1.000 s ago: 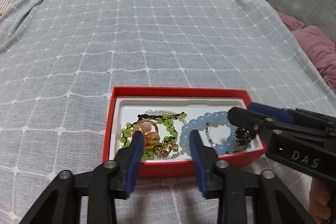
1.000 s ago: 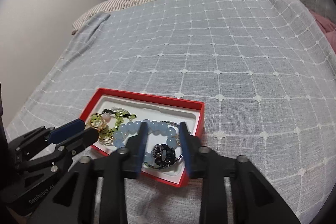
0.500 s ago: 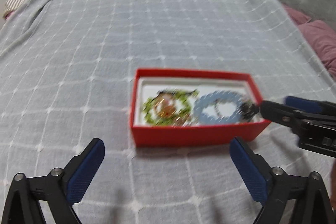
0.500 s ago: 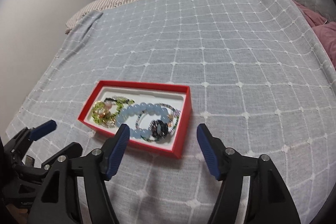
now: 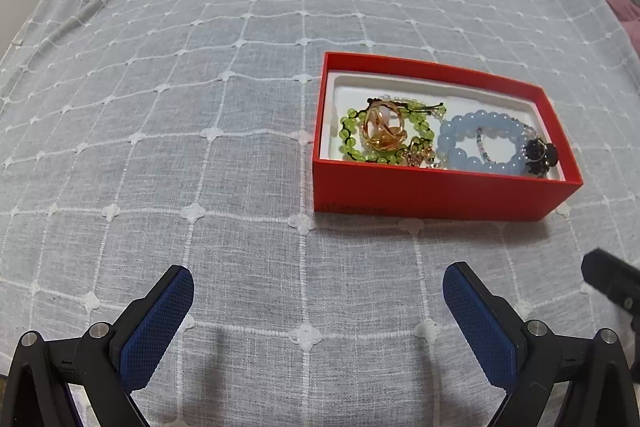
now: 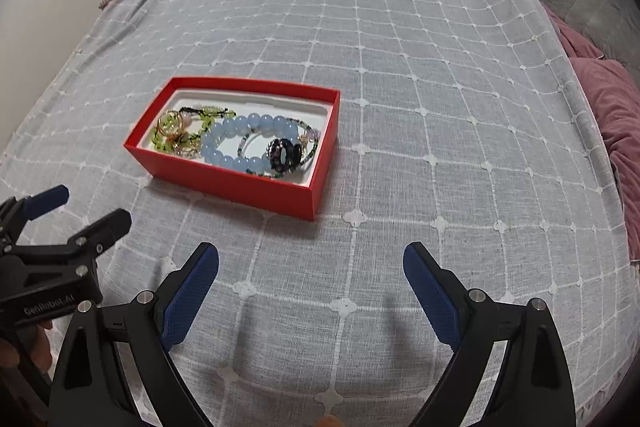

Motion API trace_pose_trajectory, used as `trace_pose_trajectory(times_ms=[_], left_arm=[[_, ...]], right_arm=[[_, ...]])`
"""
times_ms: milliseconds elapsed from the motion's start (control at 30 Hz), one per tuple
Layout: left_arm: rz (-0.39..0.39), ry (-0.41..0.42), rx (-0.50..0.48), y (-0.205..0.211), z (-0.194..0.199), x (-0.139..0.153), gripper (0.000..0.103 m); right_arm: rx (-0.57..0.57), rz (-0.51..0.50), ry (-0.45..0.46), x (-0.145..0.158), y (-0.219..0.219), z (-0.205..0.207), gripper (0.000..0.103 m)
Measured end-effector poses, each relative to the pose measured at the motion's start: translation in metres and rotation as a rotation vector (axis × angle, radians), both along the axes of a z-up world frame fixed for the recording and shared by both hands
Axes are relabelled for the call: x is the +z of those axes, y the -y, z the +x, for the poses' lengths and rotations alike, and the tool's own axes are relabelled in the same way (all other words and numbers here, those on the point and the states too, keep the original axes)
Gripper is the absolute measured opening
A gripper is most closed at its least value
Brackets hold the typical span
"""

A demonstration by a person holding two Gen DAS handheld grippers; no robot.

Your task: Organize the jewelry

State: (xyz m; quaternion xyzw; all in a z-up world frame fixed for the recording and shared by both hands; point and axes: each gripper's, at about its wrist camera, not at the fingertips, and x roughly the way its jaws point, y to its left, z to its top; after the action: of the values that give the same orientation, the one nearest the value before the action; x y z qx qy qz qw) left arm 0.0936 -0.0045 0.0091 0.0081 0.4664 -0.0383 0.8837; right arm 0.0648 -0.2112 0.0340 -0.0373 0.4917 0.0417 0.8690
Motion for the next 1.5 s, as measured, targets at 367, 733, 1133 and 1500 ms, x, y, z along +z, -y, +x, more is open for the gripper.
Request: trace_pose_trajectory(times_ms=[367, 733, 1133, 1500], left_arm=[[-0.005, -0.009, -0.005, 0.004, 0.003, -0.003, 0.102], [0.000, -0.019, -0.009, 0.006, 0.002, -0.005, 0.102], [-0.002, -0.020, -0.013, 0.008, 0.003, -0.004, 0.102], [-0.011, -0.024, -0.014, 0.009, 0.001, -0.005, 0.102]], right_arm=[[-0.013, 0.006, -0.038, -0.009, 0.004, 0.005, 0.095], [-0.011, 0.006, -0.052, -0.013, 0.004, 0.005, 0.095], [-0.010, 0.003, -0.065, -0.016, 0.003, 0.005, 0.095], [-0.007, 0.002, -0.065, -0.016, 0.002, 0.004, 0.095]])
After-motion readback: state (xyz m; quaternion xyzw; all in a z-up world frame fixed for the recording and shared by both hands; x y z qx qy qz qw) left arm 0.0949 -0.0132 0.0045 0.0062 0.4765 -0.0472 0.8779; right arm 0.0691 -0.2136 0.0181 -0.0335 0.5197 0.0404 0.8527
